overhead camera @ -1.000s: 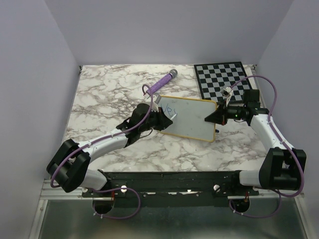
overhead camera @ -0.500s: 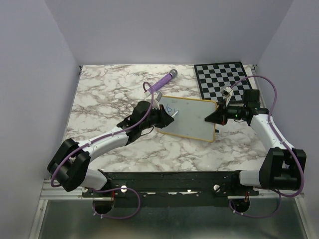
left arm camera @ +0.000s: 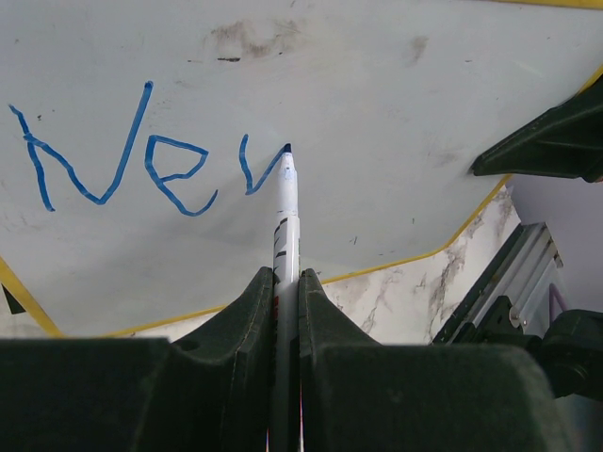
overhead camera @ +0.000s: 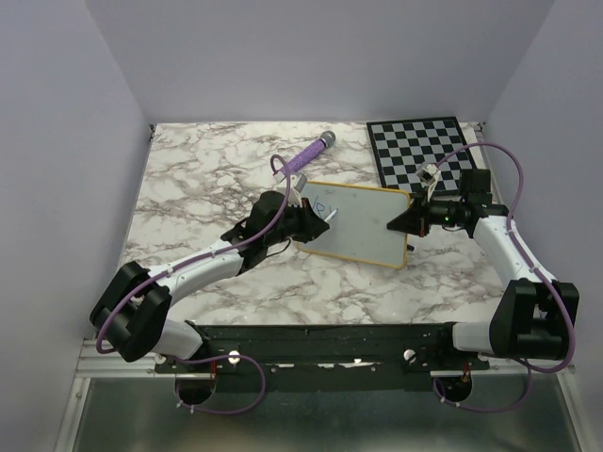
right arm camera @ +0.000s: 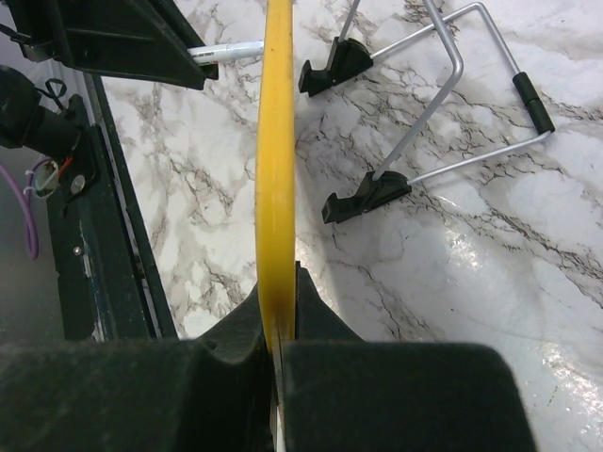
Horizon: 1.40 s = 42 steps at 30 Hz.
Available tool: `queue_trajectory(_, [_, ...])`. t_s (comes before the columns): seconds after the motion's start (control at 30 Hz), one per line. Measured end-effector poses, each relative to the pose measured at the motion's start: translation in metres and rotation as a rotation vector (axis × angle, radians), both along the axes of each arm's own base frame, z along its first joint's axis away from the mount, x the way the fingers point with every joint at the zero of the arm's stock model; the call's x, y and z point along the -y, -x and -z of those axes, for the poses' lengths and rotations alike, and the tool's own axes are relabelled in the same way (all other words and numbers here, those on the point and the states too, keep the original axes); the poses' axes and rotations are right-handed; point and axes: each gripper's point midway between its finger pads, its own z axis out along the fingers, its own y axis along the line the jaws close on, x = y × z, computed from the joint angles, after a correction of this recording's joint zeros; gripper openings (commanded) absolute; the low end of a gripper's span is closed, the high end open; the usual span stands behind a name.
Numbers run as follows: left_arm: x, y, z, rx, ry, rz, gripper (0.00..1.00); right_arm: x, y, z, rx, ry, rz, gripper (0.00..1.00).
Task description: Write a sentence on the whiteboard
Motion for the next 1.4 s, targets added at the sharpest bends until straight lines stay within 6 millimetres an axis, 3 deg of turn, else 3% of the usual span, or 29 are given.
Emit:
queue_trajectory(0.97, [0.002,0.014,0.022,-0.05,-0.011,0.059,0.0,0.0,0.0,0.001,-0.002,0.004,0.004,0.01])
queue_trajectory(1.4, [0.003,0.013,0.02,-0.055,-0.016,0.06,0.0,0.001,0.0,0.001,-0.002,0.004,0.005,0.01])
